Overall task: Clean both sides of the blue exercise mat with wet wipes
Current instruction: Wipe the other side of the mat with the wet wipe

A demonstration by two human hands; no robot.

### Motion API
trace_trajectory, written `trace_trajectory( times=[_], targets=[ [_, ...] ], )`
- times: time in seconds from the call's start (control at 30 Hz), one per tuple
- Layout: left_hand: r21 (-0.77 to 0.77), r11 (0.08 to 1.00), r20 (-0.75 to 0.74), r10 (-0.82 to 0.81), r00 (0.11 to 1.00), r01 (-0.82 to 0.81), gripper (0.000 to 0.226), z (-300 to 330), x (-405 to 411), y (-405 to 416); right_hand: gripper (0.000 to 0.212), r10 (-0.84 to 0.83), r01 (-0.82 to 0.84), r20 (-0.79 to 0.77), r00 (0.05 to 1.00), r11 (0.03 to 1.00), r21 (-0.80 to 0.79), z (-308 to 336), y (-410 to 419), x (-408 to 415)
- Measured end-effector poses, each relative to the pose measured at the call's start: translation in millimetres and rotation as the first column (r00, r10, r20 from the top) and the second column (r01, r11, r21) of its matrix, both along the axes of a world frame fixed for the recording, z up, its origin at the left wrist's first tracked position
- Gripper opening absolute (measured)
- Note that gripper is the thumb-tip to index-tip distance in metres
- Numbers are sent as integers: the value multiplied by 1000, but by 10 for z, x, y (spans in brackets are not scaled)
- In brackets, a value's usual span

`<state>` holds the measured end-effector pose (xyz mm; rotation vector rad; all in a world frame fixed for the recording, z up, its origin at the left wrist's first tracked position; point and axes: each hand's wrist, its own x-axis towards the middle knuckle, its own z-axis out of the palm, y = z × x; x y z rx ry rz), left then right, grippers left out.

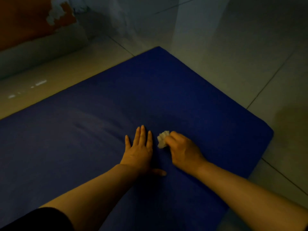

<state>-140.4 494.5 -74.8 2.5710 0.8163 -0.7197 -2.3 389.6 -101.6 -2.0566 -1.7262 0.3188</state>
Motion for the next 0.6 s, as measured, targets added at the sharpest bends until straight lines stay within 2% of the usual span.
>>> trace_trajectory(
  times=[0.1, 0.17, 0.23, 0.37, 0.43, 0.5, 0.57, 0.6],
  targets=[
    [2, 999, -2, 41, 999, -41, 122, -6, -1, -141, 32, -248, 250, -42, 968, 968, 41, -40, -5, 359],
    [7, 999, 20, 41, 999, -41, 109, -19, -35, -242, 36, -364, 364, 13, 931, 932, 6, -58, 10, 438],
    [17, 999, 57, 33, 998, -34, 98, -58, -95, -331, 40, -310, 310, 2, 951, 951, 11, -57, -15, 267],
    [38, 998, 104, 38, 994, -42, 88, -147, -163, -410, 28, -22, 23, -16, 1000, 998, 54, 37, -298, -168],
    [35, 999, 101, 32, 994, -36, 85, -155, -162, -408, 29, -3, 6, -51, 999, 998, 58, 68, -350, -53],
    [22, 1000, 99, 8, 995, -10, 80, -150, -164, -397, 38, -183, 187, -77, 980, 981, 57, 65, -307, 235],
    [5, 1000, 102, -14, 995, 13, 74, -140, -171, -387, 34, -415, 414, -7, 910, 909, -49, 76, -262, 502],
    [-5, 1000, 106, -14, 994, 15, 72, -143, -172, -392, 32, -461, 463, 38, 886, 883, -78, 66, -270, 558]
  ],
)
